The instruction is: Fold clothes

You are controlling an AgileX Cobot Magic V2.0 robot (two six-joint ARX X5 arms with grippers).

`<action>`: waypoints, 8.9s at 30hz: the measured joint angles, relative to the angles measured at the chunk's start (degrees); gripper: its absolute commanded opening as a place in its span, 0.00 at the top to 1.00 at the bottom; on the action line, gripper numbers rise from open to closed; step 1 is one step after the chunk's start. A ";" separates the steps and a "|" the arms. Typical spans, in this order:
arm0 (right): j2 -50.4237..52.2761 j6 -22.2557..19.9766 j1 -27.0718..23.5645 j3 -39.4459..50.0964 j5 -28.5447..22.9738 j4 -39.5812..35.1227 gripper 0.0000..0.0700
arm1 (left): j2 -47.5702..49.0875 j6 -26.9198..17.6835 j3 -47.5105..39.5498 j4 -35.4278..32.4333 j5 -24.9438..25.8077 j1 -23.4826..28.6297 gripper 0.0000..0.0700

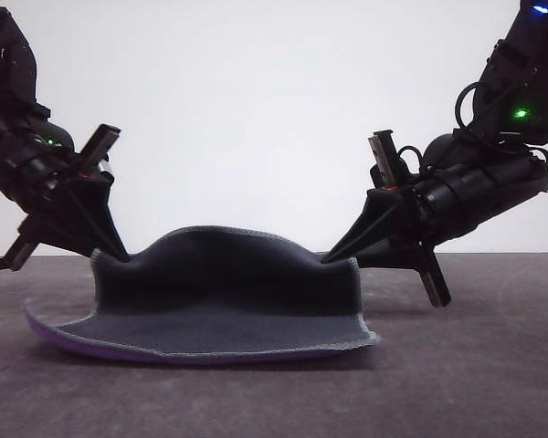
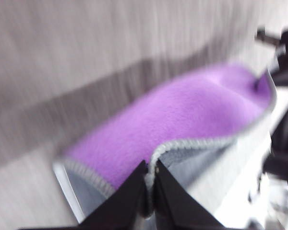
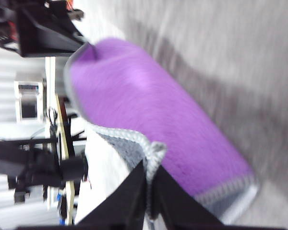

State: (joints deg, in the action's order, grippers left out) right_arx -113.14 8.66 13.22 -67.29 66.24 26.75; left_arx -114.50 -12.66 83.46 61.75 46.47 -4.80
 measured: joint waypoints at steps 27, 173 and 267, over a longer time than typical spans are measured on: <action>0.00 -11.46 1.39 -0.01 0.02 14.10 0.61 | 0.00 -7.80 0.00 15.40 0.01 0.02 0.60; 1.89 34.65 30.65 4.70 -22.75 -44.16 0.80 | 54.13 8.44 -21.51 -4.59 -24.10 1.29 0.59; 52.02 -8.87 -1.56 17.27 -53.00 9.57 0.99 | 54.25 8.64 -21.51 -7.41 -24.15 1.44 0.98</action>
State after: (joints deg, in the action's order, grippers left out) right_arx -61.12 -0.21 11.66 -50.02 13.23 36.32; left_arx -60.25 -4.02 61.95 54.34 22.32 -3.36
